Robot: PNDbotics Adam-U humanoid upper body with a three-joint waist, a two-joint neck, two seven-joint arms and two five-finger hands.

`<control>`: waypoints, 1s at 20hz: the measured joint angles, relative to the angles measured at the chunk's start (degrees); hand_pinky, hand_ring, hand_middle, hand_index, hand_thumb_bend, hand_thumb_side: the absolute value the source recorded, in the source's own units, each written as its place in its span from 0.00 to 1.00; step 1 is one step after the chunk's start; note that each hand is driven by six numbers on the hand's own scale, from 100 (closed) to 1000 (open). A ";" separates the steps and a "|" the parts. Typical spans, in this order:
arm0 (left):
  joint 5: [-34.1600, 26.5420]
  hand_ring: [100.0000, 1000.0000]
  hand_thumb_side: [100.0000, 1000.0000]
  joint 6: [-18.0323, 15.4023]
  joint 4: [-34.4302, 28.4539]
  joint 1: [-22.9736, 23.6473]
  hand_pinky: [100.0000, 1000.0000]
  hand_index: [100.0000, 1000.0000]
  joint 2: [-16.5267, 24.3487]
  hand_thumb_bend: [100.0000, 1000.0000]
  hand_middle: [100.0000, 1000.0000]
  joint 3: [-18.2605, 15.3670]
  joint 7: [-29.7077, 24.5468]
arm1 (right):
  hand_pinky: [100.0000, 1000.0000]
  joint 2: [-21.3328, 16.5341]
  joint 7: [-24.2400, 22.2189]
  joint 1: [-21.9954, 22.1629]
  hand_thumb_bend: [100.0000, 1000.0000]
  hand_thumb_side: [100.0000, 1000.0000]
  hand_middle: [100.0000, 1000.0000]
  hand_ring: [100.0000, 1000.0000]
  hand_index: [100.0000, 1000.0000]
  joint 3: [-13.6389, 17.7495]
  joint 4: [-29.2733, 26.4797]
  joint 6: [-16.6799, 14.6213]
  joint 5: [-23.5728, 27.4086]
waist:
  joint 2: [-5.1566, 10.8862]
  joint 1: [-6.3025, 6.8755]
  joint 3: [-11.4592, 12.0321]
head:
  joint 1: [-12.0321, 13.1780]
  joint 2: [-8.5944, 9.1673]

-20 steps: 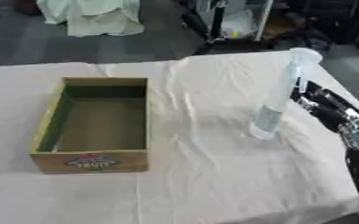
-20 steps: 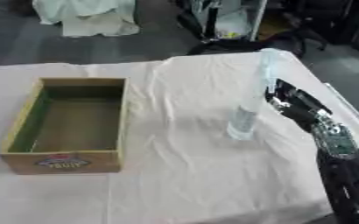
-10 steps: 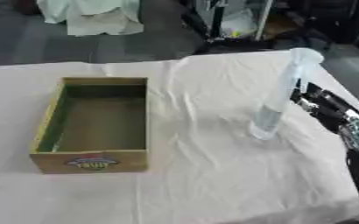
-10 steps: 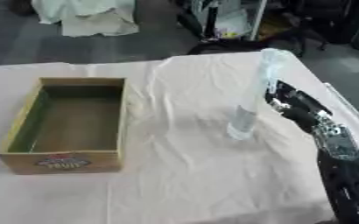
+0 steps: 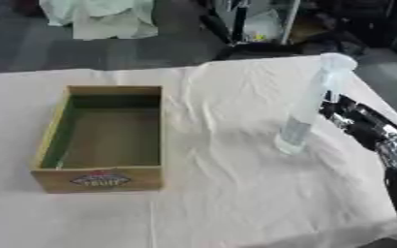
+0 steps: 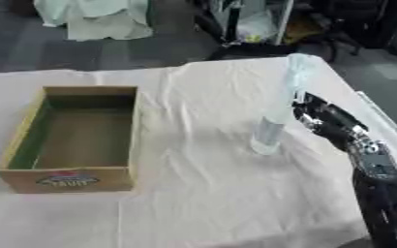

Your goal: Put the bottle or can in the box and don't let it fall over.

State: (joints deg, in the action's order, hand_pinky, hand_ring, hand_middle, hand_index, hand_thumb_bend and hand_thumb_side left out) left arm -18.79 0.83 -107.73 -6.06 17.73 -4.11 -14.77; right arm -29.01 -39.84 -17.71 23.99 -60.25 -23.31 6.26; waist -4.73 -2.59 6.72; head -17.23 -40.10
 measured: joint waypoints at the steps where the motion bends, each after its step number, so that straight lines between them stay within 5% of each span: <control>1: 0.01 1.00 0.79 0.00 0.00 0.00 1.00 0.75 0.00 0.00 1.00 0.00 0.00 | 1.00 -0.01 -0.22 0.08 0.00 0.41 1.00 1.00 1.00 0.00 0.02 -0.14 -0.03 | 0.00 0.00 0.00 | 0.00 0.00; 20: 0.01 1.00 0.79 0.00 0.00 0.01 1.00 0.75 0.00 0.00 1.00 0.00 0.00 | 1.00 -0.23 0.35 1.15 0.00 0.41 1.00 1.00 1.00 0.51 -0.40 -0.57 -0.07 | 0.00 -0.02 -0.23 | 0.32 0.01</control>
State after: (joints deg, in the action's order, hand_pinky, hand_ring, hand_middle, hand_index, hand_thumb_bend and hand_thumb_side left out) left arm -18.78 0.83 -107.73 -6.06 17.73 -4.11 -14.77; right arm -29.23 -39.49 -16.56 24.50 -60.66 -23.88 6.19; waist -4.73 -2.60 6.49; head -16.91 -40.09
